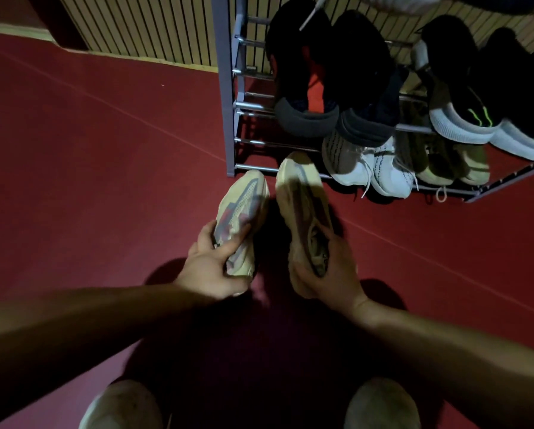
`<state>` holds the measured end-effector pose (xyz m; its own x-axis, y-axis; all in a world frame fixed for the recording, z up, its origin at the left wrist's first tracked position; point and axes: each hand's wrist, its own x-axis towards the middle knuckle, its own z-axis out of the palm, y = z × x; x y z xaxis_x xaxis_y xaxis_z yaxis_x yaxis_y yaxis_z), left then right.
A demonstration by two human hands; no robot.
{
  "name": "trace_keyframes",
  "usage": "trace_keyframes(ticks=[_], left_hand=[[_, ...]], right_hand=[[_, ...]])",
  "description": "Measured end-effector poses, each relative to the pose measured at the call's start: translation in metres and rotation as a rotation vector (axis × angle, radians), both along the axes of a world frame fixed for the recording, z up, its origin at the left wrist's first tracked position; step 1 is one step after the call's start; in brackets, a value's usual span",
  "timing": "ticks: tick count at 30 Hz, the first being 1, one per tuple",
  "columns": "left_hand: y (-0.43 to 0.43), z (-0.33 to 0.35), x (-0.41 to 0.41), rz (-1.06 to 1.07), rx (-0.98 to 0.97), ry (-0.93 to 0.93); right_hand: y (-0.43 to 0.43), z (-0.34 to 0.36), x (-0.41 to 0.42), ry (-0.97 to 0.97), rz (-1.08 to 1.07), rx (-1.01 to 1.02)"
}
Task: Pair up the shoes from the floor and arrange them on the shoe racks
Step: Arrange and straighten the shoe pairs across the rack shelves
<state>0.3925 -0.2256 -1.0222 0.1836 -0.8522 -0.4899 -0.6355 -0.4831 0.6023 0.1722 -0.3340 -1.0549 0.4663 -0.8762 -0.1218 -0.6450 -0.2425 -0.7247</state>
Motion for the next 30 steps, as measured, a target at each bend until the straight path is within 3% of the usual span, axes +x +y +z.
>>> trace_keyframes(ticks=[4,10,17,20,22,26,28,30], left_hand=[[0.005,0.007,-0.009,0.037,-0.135,0.083],[-0.009,0.018,-0.022,-0.043,-0.341,0.094],[-0.091,0.038,-0.021,0.082,-0.402,-0.254],[-0.134,0.040,-0.011,0.082,-0.356,-0.441],[-0.155,0.035,-0.004,0.048,-0.255,-0.462],[-0.158,0.015,0.003,-0.043,-0.065,-0.426],[-0.154,0.009,0.004,-0.160,-0.020,-0.504],[-0.152,0.009,0.009,-0.251,0.032,-0.598]], right_hand=[[-0.018,0.008,0.009,-0.089,-0.050,-0.050],[-0.042,0.024,0.016,-0.050,-0.163,-0.149],[-0.094,0.058,0.032,0.209,-0.247,-0.217],[-0.119,0.064,0.047,0.377,-0.213,-0.258],[-0.125,0.056,0.057,0.449,-0.153,-0.224],[-0.111,0.035,0.058,0.541,0.070,-0.409],[-0.108,0.027,0.048,0.706,0.165,-0.352],[-0.105,0.027,0.044,0.698,0.186,-0.439]])
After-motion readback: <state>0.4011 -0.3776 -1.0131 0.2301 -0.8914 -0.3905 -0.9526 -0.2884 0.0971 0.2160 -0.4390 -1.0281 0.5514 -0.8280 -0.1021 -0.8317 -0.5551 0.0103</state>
